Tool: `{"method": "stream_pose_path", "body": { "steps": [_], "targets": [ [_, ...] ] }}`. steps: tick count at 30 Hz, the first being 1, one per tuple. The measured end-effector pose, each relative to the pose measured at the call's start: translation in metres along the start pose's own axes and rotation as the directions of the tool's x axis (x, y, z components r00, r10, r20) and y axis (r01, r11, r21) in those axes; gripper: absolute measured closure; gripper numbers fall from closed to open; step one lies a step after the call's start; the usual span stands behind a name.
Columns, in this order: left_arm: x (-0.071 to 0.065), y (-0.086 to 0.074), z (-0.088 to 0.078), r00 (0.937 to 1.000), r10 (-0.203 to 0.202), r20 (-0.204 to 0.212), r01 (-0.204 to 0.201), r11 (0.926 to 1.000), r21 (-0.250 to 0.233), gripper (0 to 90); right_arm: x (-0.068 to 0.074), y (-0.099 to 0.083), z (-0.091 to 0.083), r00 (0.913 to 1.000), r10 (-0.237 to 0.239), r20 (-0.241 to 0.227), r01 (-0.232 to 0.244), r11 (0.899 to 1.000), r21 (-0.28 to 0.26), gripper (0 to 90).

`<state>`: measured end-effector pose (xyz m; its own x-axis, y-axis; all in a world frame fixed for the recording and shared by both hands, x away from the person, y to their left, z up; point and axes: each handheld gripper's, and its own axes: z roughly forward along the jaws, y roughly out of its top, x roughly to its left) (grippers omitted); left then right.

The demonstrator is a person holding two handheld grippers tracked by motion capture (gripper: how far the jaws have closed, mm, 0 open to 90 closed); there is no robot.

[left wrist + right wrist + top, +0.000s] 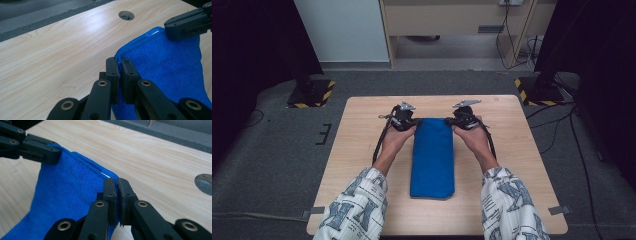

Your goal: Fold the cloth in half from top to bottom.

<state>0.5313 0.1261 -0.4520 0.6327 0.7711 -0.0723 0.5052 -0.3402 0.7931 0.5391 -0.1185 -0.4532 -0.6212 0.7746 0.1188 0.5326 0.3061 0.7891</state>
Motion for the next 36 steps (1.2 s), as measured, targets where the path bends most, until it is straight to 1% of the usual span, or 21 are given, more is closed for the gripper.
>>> {"method": "stream_pose_path", "body": {
  "steps": [4,6,8,11,13,16,18,20,22,24,25,26,27,31,32,36],
  "targets": [
    [-0.001,0.000,-0.002,0.9999,0.013,-0.001,-0.013,0.9999,0.002,85.7,0.000,0.000,-0.001,1.0000,-0.007,-0.003,0.007,1.000,-0.004,86.5],
    [-0.002,-0.001,-0.003,0.9999,0.012,0.003,-0.012,0.9999,-0.001,85.7,0.001,-0.001,-0.002,0.9999,-0.011,-0.008,0.011,1.000,-0.003,86.5],
    [-0.003,-0.003,-0.005,0.9997,0.023,0.002,-0.023,0.9997,0.002,85.7,0.002,-0.003,-0.003,0.9999,-0.011,-0.010,0.011,1.000,-0.006,86.5],
    [-0.005,-0.005,-0.007,0.9996,0.027,0.004,-0.027,0.9996,0.003,85.7,0.005,-0.005,-0.005,0.9996,-0.024,-0.013,0.023,1.000,-0.005,86.5],
    [-0.006,-0.007,-0.009,0.9995,0.031,0.007,-0.031,0.9995,0.003,85.7,0.007,-0.007,-0.007,0.9996,-0.023,-0.019,0.022,1.000,-0.006,86.5],
    [-0.009,-0.009,-0.011,0.9995,0.029,0.014,-0.029,0.9996,0.002,85.6,0.011,-0.013,-0.010,0.9994,-0.024,-0.025,0.024,1.000,-0.005,86.5],
    [-0.012,-0.010,-0.015,0.9992,0.035,0.018,-0.035,0.9994,-0.006,85.6,0.013,-0.016,-0.012,0.9993,-0.023,-0.029,0.023,1.000,-0.010,86.5],
    [-0.015,-0.011,-0.018,0.9989,0.040,0.023,-0.040,0.9992,-0.003,85.6,0.016,-0.020,-0.016,0.9994,-0.020,-0.028,0.019,1.000,-0.017,86.4],
    [-0.018,-0.014,-0.022,0.9989,0.039,0.027,-0.039,0.9992,-0.005,85.5,0.018,-0.022,-0.020,0.9992,-0.026,-0.029,0.025,0.999,-0.023,86.4],
    [-0.021,-0.018,-0.024,0.9983,0.050,0.030,-0.050,0.9988,-0.001,85.5,0.022,-0.024,-0.024,0.9992,-0.031,-0.025,0.030,0.999,-0.026,86.5],
    [-0.022,-0.020,-0.026,0.9984,0.047,0.030,-0.047,0.9989,-0.002,85.5,0.024,-0.025,-0.027,0.9993,-0.028,-0.026,0.028,0.999,-0.026,86.4],
    [-0.022,-0.022,-0.027,0.9987,0.040,0.033,-0.040,0.9992,-0.002,85.4,0.026,-0.026,-0.029,0.9990,-0.034,-0.028,0.033,0.999,-0.025,86.4],
    [-0.023,-0.023,-0.030,0.9985,0.042,0.034,-0.042,0.9991,-0.004,85.4,0.028,-0.027,-0.030,0.9986,-0.043,-0.029,0.043,0.999,-0.024,86.4],
    [-0.027,-0.026,-0.038,0.9979,0.057,0.032,-0.057,0.9984,-0.005,85.3,0.037,-0.029,-0.036,0.9977,-0.059,-0.033,0.058,0.998,-0.026,86.4],
    [-0.028,-0.028,-0.039,0.9976,0.059,0.037,-0.059,0.9983,-0.006,85.4,0.039,-0.029,-0.037,0.9970,-0.069,-0.035,0.068,0.997,-0.028,86.4],
    [-0.034,-0.033,-0.048,0.9959,0.076,0.049,-0.076,0.9971,-0.007,85.2,0.044,-0.035,-0.044,0.9960,-0.078,-0.044,0.076,0.997,-0.029,86.4]
  ]
}}
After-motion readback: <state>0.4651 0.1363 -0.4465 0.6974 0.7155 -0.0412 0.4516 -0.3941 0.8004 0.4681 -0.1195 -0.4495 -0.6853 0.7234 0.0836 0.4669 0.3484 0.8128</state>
